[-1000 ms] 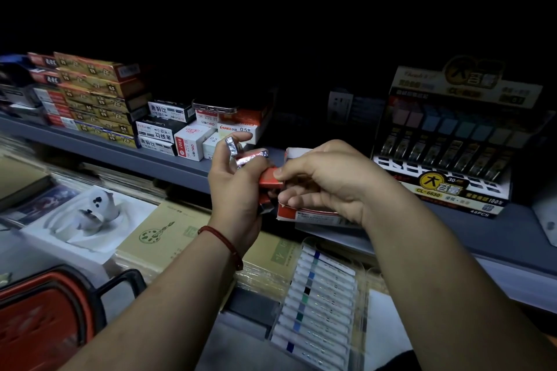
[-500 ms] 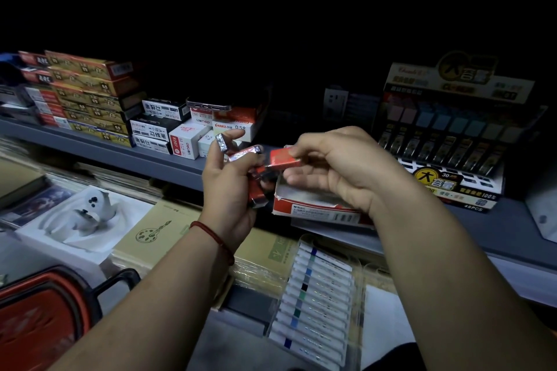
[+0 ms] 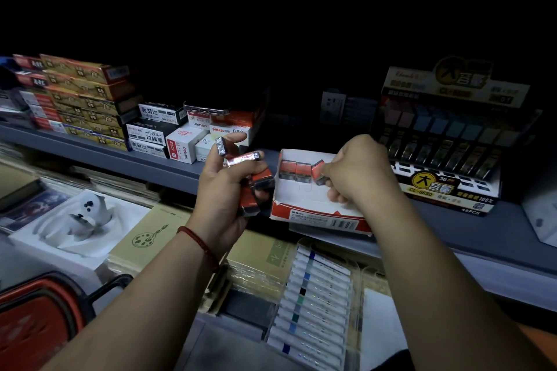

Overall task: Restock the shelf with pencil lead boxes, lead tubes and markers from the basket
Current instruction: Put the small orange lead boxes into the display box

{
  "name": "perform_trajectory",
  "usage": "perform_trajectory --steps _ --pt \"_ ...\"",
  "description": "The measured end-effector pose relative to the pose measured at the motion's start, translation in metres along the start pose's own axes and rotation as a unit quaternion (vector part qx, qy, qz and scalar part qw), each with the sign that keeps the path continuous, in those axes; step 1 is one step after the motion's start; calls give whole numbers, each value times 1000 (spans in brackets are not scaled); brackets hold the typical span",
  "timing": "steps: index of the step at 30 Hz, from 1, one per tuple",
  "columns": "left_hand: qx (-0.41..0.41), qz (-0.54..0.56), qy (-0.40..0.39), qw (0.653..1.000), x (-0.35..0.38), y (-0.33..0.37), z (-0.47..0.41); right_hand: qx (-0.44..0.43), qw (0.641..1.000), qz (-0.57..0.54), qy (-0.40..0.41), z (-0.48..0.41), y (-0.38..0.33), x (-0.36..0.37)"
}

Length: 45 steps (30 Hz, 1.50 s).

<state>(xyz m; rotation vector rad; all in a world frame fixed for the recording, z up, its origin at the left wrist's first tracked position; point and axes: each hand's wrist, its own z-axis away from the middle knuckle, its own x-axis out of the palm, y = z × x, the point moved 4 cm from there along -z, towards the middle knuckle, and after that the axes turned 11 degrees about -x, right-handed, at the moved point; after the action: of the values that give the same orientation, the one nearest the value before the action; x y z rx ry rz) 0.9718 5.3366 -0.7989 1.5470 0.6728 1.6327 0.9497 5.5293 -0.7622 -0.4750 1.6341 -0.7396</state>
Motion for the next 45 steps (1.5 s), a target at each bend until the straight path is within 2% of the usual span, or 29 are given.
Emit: perform_trajectory --steps 4,6,7,9,11,14,19,24,28,30,36,41,43,45 --pt "-17 2 -29 999 -4 3 -1 -54 986 157 -6 -2 -6 5" --pt "-23 -8 -45 999 -5 3 -1 -85 976 200 -14 1 -10 5" --pt "-25 -13 -54 998 -6 3 -2 -127 972 196 0 2 -16 5" --pt "-26 -19 -67 997 -7 3 -3 -248 961 120 29 10 -34 6" --pt "-26 -26 -74 997 -8 2 -4 -347 937 11 -29 19 -53 14" --pt "-28 -39 -85 995 -10 3 -4 -404 907 -48 -109 31 -64 26" --pt "-36 -61 -112 991 -14 2 -5 -369 916 -92 -129 24 -56 26" --pt "-30 -50 -114 992 -10 0 -6 -384 914 -115 -59 23 -56 27" --pt "-30 -56 -100 993 -11 -1 -6 -359 913 -144 -130 22 -54 28" --pt "-30 -59 -104 992 -10 -1 -6 -350 913 -162 -137 22 -52 28" --pt "-45 -70 -83 993 -10 -2 -8 -295 926 -234 -14 11 -45 15" --pt "-51 -51 -91 993 -7 -3 -8 -239 936 -256 -29 8 -29 1" --pt "-57 -49 -97 993 -6 -3 -8 -218 947 -237 -15 5 -17 -7" --pt "-60 -51 -97 992 -5 -3 -8 -217 963 -156 24 -1 -6 -20"
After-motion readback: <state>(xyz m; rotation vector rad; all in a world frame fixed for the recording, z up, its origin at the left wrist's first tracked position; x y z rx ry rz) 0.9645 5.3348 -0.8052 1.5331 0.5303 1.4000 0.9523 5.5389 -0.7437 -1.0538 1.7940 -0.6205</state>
